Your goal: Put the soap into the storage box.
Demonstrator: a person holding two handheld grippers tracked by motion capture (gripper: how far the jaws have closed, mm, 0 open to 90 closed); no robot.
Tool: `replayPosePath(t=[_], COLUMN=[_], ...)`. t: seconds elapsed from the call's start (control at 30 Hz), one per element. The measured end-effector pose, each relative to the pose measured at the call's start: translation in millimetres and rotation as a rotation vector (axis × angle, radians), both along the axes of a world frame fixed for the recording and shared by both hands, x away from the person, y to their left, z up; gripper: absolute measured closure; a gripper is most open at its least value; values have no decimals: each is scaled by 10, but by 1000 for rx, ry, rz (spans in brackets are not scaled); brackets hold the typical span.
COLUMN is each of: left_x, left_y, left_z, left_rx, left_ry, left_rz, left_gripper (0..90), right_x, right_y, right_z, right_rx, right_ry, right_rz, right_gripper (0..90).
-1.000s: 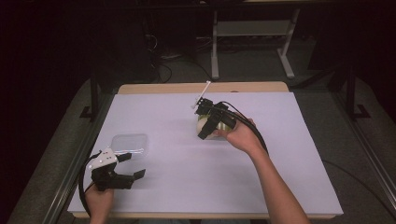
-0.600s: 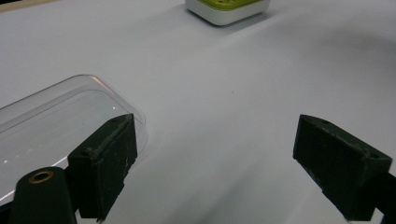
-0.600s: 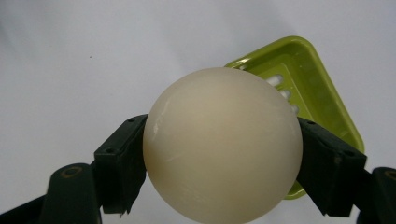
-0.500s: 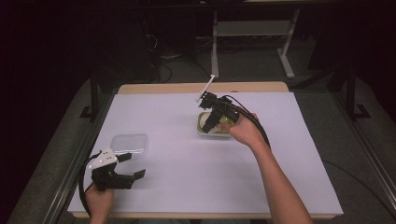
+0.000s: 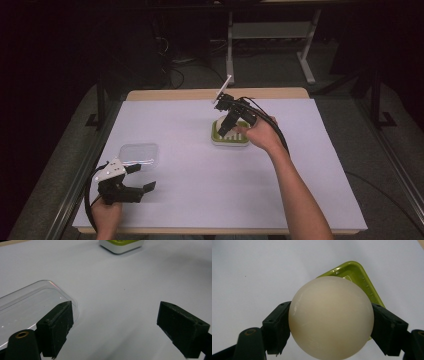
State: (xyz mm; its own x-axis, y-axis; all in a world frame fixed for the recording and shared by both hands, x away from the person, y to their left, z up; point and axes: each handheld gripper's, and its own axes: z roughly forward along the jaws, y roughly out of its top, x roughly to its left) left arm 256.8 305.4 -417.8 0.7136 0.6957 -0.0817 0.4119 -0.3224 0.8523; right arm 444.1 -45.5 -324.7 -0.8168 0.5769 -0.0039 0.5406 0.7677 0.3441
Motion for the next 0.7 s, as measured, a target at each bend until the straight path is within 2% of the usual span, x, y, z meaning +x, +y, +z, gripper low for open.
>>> replayPosePath(t=[0.4, 0.7], left_x=[-1, 0], left_y=[0, 3], left_z=[-2, -2], left_rx=[-7, -5], left_ry=[1, 1], left_rz=[3, 2], left_gripper=[128, 129], right_x=[116, 180], right_y=[-35, -63], right_z=[-80, -126], right_rx=[0, -3], right_ry=[16, 11], right_rz=[-30, -42], right_gripper=[233, 232])
